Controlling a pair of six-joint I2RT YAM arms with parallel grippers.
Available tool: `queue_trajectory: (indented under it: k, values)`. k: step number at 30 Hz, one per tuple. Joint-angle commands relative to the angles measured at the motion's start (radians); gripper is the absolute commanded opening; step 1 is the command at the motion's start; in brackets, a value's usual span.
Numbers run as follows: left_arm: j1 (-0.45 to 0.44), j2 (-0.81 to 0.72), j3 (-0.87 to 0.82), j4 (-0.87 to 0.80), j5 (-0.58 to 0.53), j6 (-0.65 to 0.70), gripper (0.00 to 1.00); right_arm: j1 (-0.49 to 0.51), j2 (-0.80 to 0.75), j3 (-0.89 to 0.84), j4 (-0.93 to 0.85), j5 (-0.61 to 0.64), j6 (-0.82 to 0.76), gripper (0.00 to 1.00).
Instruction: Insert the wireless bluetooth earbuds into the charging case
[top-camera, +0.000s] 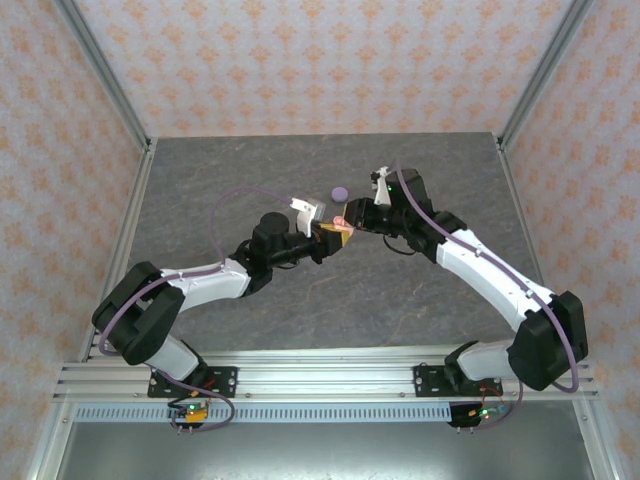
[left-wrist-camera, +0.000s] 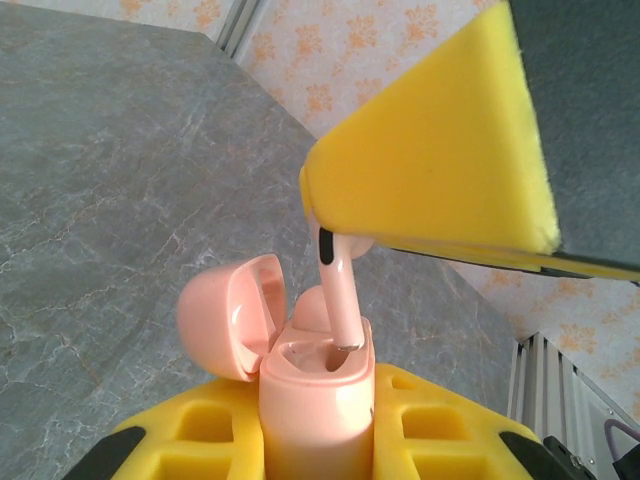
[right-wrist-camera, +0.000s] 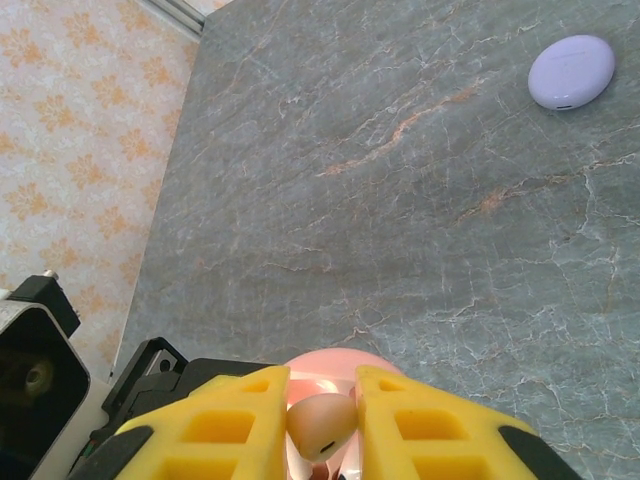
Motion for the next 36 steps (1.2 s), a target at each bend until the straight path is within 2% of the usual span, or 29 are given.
queue_trajectory:
  k: [1,21,28,36]
  values:
    - [-0.009,-0.015,0.031,0.023,0.013,-0.01,0.07,0.009,0.008,0.019,-0.009,-0.004,-0.024,0.22]
    - [-0.008,-0.038,0.027,0.005,-0.04,-0.012,0.06,0.031,0.003,0.016,-0.057,0.018,-0.052,0.22]
    - [-0.009,-0.05,0.031,-0.024,-0.047,0.01,0.06,0.034,-0.012,0.016,-0.074,0.065,-0.057,0.22]
    - [-0.009,-0.059,0.026,-0.035,-0.034,0.03,0.06,0.034,-0.016,0.026,-0.086,0.063,-0.06,0.23]
